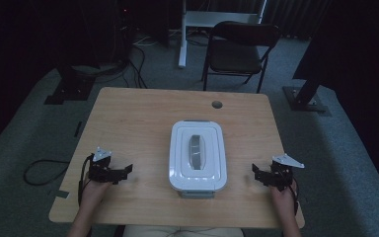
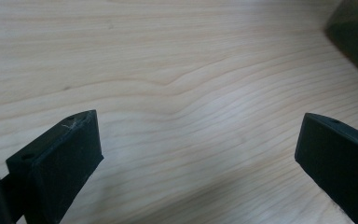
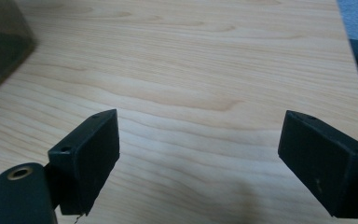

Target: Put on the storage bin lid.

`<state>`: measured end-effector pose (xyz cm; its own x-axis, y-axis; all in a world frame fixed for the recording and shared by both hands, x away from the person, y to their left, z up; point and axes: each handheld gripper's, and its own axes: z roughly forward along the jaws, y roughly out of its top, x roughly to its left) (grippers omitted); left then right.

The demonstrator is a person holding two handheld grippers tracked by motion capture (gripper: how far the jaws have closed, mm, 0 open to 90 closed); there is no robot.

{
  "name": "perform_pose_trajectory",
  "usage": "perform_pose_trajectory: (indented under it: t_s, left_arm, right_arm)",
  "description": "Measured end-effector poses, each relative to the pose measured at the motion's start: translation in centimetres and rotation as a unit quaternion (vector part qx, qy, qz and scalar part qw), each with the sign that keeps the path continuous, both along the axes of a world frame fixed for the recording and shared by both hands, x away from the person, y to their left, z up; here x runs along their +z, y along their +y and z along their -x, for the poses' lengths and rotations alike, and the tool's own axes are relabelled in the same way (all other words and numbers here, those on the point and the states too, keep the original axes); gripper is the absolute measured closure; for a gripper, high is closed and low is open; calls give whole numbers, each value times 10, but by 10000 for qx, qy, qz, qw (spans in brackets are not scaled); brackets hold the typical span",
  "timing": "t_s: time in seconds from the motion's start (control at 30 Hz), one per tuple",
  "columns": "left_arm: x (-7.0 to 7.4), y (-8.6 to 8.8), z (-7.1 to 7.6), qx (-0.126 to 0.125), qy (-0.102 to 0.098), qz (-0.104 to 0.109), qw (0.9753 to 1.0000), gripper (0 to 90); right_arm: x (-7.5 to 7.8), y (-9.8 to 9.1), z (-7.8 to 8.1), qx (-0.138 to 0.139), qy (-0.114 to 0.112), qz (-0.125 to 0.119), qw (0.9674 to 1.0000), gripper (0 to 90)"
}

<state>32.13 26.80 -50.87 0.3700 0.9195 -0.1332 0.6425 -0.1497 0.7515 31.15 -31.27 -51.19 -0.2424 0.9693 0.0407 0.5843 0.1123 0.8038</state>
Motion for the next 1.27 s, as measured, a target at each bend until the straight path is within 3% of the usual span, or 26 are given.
perform_pose_trajectory:
  t_s: [0.23,0.5,0.63,0.83,1.0,1.07,1.27]
  left_arm:
    - [0,16,7,316,49,3,9995,11]
    - [-5,36,17,663,176,-190,9975,11]
    - [-8,42,22,963,259,-415,9942,11]
    - [-13,51,26,1360,379,-507,9887,10]
    - [-15,49,28,1420,323,-697,9869,11]
    - [-15,48,28,1497,340,-810,9848,12]
    - [-16,48,28,1509,338,-804,9847,11]
  right_arm:
    - [-5,-12,3,-165,120,-2,9998,123]
    - [-12,-18,2,-241,257,-65,9994,124]
    - [-15,-16,0,-125,422,26,9990,133]
    - [-16,-11,-2,-162,570,265,9979,134]
    - [-16,-11,-2,-172,573,292,9978,132]
    - [-16,-11,-2,-191,582,290,9977,125]
    - [-16,-11,-2,-212,584,285,9977,125]
